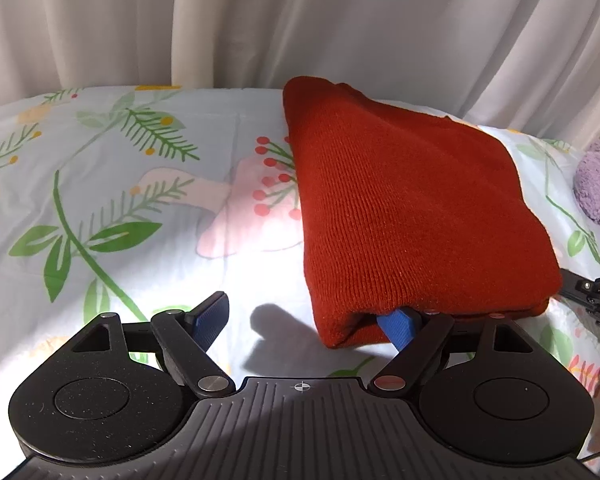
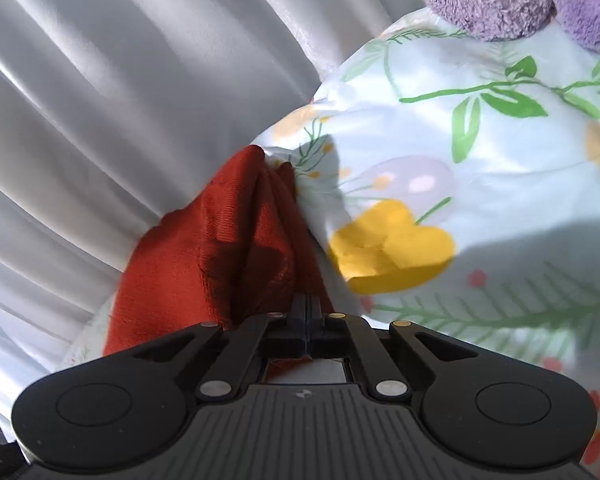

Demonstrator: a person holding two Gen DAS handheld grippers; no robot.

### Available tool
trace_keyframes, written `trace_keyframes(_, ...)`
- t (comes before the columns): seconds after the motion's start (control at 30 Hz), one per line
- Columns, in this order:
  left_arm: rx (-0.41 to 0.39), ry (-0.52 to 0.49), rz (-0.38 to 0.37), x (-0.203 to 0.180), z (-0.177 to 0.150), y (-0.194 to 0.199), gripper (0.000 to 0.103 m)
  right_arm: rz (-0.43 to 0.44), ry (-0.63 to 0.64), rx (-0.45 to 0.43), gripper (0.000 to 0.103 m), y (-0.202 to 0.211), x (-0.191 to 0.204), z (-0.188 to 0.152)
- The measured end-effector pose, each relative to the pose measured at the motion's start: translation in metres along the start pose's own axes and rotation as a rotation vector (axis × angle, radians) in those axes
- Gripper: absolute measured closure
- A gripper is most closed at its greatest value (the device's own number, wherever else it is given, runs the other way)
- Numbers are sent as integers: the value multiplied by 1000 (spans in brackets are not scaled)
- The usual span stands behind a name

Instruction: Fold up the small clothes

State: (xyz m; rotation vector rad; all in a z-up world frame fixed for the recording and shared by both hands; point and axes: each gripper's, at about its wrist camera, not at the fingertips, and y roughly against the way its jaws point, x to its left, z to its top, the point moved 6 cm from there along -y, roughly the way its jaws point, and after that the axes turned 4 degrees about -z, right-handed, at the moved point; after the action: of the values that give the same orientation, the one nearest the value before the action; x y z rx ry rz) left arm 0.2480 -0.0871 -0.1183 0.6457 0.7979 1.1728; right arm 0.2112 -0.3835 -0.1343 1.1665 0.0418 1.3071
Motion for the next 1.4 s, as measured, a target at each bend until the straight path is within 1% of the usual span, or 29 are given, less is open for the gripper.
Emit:
trace_keyframes(0.03,2,-2,-2,0,0,1,17,7,20,-13,98,3,3,1)
trace_keyframes(0.1,9,-4,-6,1,0,3,17,39,76,-46,98,9,12,3)
trace_keyframes(0.13,14,-4,-11,1,0,4,17,55,94,-56,94,10,17,5)
trace_keyframes(0.17,20,-3,-21,2,-1,7,17,71,108,-60,85,11,21,7)
trace_keyframes(0.23,25,4,-53,7,-2,14,17,83,119,-60,76,11,27,9)
trace_keyframes(0.3,28,27,-73,17,-3,24,17,86,124,-57,76,10,30,11)
trace_keyframes(0.33,12,48,-67,26,-2,31,17,89,126,-57,76,9,31,12)
trace_keyframes(0.47,-97,147,-24,58,17,57,17,109,145,-60,76,7,40,16)
trace_keyframes(0.53,-136,180,-27,65,29,62,17,115,145,-41,73,-3,41,18)
trace_keyframes(0.6,-142,186,-34,64,37,60,17,132,127,2,67,-14,40,19)
trace_keyframes(0.63,-140,182,-39,62,40,57,17,157,104,35,63,-21,39,19)
trace_keyframes(0.67,-137,177,-43,58,42,54,17,187,81,65,61,-27,40,19)
trace_keyframes(0.73,-126,163,-52,47,45,46,17,226,76,79,61,-36,44,19)
trace_keyframes(0.77,-119,154,-59,42,46,41,17,222,102,77,65,-40,47,19)
trace_keyframes(0.8,-114,148,-65,36,46,38,17,200,136,65,74,-41,51,20)
trace_keyframes(0.83,-108,142,-68,31,46,34,17,184,172,49,92,-40,55,20)
trace_keyframes(0.9,-105,128,-77,24,47,29,17,168,241,17,92,-33,62,21)
trace_keyframes(0.97,-107,119,-74,19,49,24,17,144,306,-47,92,-22,66,22)
trace_keyframes(1.0,-104,115,-70,18,50,21,17,110,332,-71,92,-20,66,22)
trace_keyframes(1.03,-98,114,-63,17,50,18,17,66,365,-80,92,-22,64,21)
trace_keyframes(1.1,-93,116,-52,19,52,16,17,-6,393,-49,91,-36,55,15)
trace_keyframes(1.13,-100,118,-47,21,54,16,17,-6,395,-40,90,-39,52,13)
trace_keyframes(1.17,-109,124,-39,23,57,16,17,6,384,-37,82,-37,50,17)
trace_keyframes(1.2,-118,134,-28,26,61,15,17,9,368,-40,77,-31,50,21)
trace_keyframes(1.23,-128,151,-15,29,66,14,17,16,349,-71,70,-24,51,27)
trace_keyframes(1.3,-150,211,16,36,79,9,17,51,307,-145,64,-10,55,40)
trace_keyframes(1.33,-163,242,26,39,86,6,17,83,284,-157,57,-8,62,47)
trace_keyframes(1.37,-181,272,37,40,94,3,17,110,267,-147,53,-10,71,52)
trace_keyframes(1.4,-202,302,60,42,102,-1,17,124,258,-121,53,-18,84,55)
